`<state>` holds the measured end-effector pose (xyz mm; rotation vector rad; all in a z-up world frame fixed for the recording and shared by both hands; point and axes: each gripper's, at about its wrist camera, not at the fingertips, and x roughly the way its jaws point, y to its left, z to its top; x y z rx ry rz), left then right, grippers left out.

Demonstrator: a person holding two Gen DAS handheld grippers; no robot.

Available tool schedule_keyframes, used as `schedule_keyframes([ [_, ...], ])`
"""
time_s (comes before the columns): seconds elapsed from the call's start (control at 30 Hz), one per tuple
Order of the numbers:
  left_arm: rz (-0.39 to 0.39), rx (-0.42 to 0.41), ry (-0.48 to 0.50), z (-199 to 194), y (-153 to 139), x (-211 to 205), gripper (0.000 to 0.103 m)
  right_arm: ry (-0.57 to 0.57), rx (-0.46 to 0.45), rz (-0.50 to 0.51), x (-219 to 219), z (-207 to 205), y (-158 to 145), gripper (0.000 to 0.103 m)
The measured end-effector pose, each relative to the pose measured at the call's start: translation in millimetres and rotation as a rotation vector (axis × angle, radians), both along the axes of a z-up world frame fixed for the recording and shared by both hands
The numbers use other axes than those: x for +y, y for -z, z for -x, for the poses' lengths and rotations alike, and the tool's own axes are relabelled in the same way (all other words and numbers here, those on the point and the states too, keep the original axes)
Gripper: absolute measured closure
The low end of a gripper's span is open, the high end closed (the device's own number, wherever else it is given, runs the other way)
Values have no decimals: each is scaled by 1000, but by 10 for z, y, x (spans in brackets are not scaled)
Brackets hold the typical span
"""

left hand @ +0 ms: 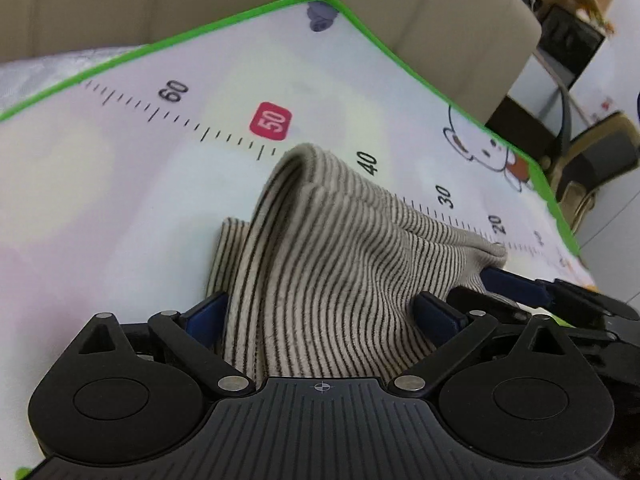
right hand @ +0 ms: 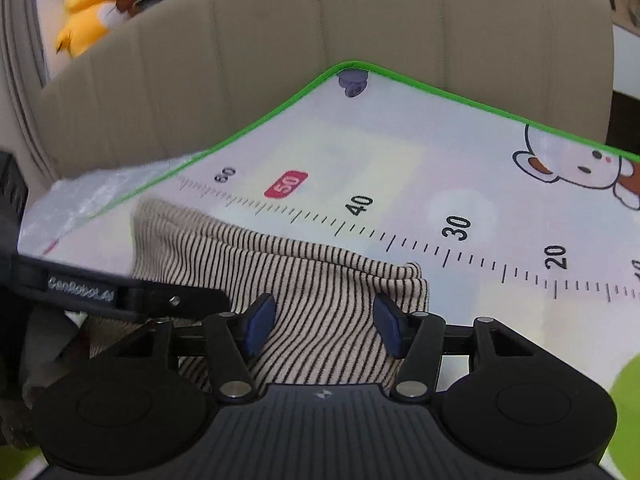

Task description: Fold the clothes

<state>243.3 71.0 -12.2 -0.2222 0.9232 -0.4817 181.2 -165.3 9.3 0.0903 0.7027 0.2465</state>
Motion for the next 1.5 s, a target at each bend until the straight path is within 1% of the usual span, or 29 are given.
schedule_keyframes([
  [0.2,-13,-12,9,-14,-15,10,2,-18,4,25,6,7,-43,46],
  [0.33,-13,-15,12,6,-35,26,2,0,0,35,13,6,-73,45],
  [0.4,-10,-17,14,20,-49,32,1,15,-2,34,28,106,-168,43],
  [0.43,-5,-17,15,26,-55,43,0,23,-4,32,34,166,-222,40],
  [0.47,0,-17,11,29,-64,61,0,22,2,9,24,247,-275,36],
  [0.53,10,-15,-6,28,-86,111,0,5,28,-83,-30,454,-378,31],
  [0.57,14,-13,-20,24,-97,142,0,-9,54,-138,-59,545,-403,31],
  [0.63,28,-7,-51,11,-117,207,0,-48,131,-266,-119,702,-393,31],
  [0.67,35,-5,-67,7,-126,238,1,-49,174,-326,-144,751,-353,31],
  [0.77,47,-1,-107,4,-155,322,1,20,307,-490,-204,781,-113,30],
  [0.83,44,-4,-126,21,-180,369,1,105,356,-584,-241,742,77,29],
  [0.93,34,-21,-145,78,-228,462,1,244,385,-695,-277,670,316,27],
  [0.97,34,-26,-149,88,-241,488,1,286,386,-732,-294,650,380,24],
  [1.0,35,-31,-153,99,-254,515,1,315,376,-771,-314,639,425,24],
  [1.03,35,-35,-156,110,-267,542,1,327,361,-797,-330,631,442,28],
  [1.07,35,-37,-154,114,-272,550,1,321,355,-807,-345,614,439,36],
  [1.1,34,-39,-151,118,-274,554,1,303,352,-810,-375,600,422,41],
  [1.13,34,-40,-147,121,-276,557,1,280,343,-812,-422,596,397,49],
  [1.17,33,-42,-143,124,-278,560,1,265,333,-807,-479,601,362,54],
  [1.2,29,-43,-133,130,-274,550,1,256,321,-793,-546,616,315,68],
  [1.27,21,-46,-107,138,-265,502,1,252,302,-755,-724,639,216,85],
  [1.3,17,-47,-93,142,-261,477,1,261,294,-730,-816,638,178,89],
  [1.33,17,-49,-80,147,-261,448,1,279,285,-694,-918,638,136,97],
  [1.4,19,-54,-57,156,-266,392,1,311,264,-616,-1120,640,45,97],
  [1.43,20,-56,-46,163,-271,369,1,321,252,-571,-1217,643,-6,93],
  [1.5,27,-64,-26,178,-284,332,1,322,236,-531,-1339,661,-80,92],
])
